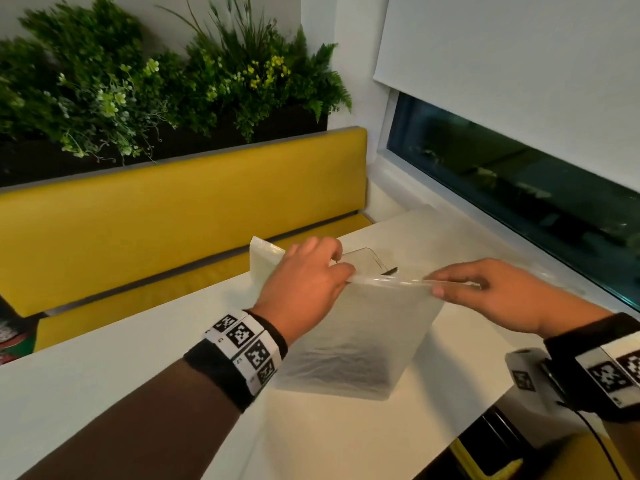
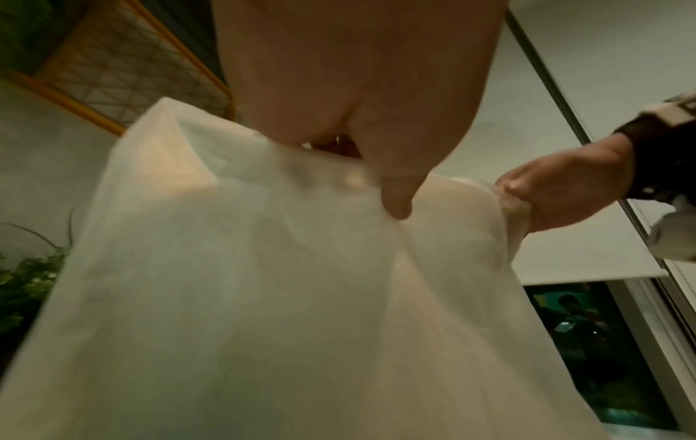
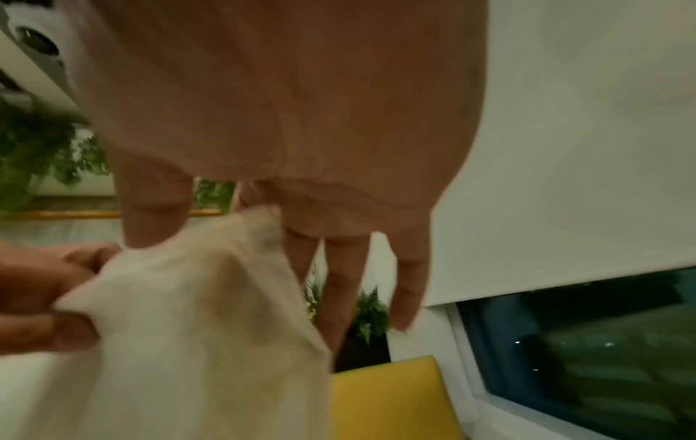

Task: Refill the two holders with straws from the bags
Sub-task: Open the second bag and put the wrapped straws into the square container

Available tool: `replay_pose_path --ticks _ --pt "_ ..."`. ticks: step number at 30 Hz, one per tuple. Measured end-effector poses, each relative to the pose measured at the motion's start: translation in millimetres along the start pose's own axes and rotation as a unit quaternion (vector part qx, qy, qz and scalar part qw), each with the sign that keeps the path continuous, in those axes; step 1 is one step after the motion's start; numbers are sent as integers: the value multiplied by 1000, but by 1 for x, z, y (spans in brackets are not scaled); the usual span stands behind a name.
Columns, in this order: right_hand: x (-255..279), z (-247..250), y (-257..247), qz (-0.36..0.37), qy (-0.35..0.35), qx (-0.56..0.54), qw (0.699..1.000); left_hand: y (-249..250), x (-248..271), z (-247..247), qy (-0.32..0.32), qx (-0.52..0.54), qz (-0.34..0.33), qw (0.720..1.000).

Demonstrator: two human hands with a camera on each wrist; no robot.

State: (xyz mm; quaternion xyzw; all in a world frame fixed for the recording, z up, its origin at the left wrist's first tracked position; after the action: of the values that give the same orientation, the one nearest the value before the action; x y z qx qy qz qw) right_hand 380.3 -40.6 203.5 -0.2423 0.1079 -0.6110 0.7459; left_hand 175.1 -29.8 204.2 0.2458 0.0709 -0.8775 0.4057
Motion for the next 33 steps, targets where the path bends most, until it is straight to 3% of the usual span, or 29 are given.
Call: replay_pose_path --ticks 3,6,8,11,13,16,19,22,24,27,29,30,31,33 --pt "-12 -9 -21 -9 -28 -40 999 18 0 1 22 19 -55 998" --pt "-27 -32 -36 -2 -73 -34 997 24 2 5 49 18 -67 996" --pt "-31 -34 -36 -8 -53 -63 997 24 6 11 72 6 -59 996" --pt "-36 -26 -22 -51 35 -128 990 30 18 18 83 -3 -66 994" --pt "-39 -16 -12 -67 116 -101 986 42 37 8 34 -13 -86 996" --pt "-40 -12 -3 -83 180 -125 972 71 89 -35 -108 -34 -122 986" --pt "-41 -37 -4 -93 120 -145 978 100 123 -45 -196 -2 -154 968" --pt "-37 -68 -15 -70 38 -167 983 98 89 -11 -131 68 -120 982" --pt "-33 -80 -18 -76 -3 -216 974 85 74 -17 -135 79 -88 984" --pt "-27 -88 -3 -128 10 -242 962 59 101 -77 -308 -22 -69 949" --pt "-19 -105 12 -190 -5 -278 942 58 122 -99 -375 -44 -72 923" --pt "-17 -121 18 -215 -28 -332 918 65 132 -112 -395 -38 -91 914" --pt "-14 -135 19 -235 -46 -400 885 69 143 -122 -436 -30 -89 895" --pt "-12 -149 21 -262 -52 -514 815 77 150 -131 -459 -21 -86 884"
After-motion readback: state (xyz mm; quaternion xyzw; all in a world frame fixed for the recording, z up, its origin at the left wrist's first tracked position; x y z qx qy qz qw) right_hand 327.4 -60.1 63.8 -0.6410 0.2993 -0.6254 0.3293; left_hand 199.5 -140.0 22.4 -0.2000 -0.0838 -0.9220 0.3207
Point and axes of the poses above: each hand's wrist, its own x-axis away from the middle knuckle, its own z-axis out of the back of the hand, y = z × x, the point moved 10 cm from there along -x, towards the middle knuckle
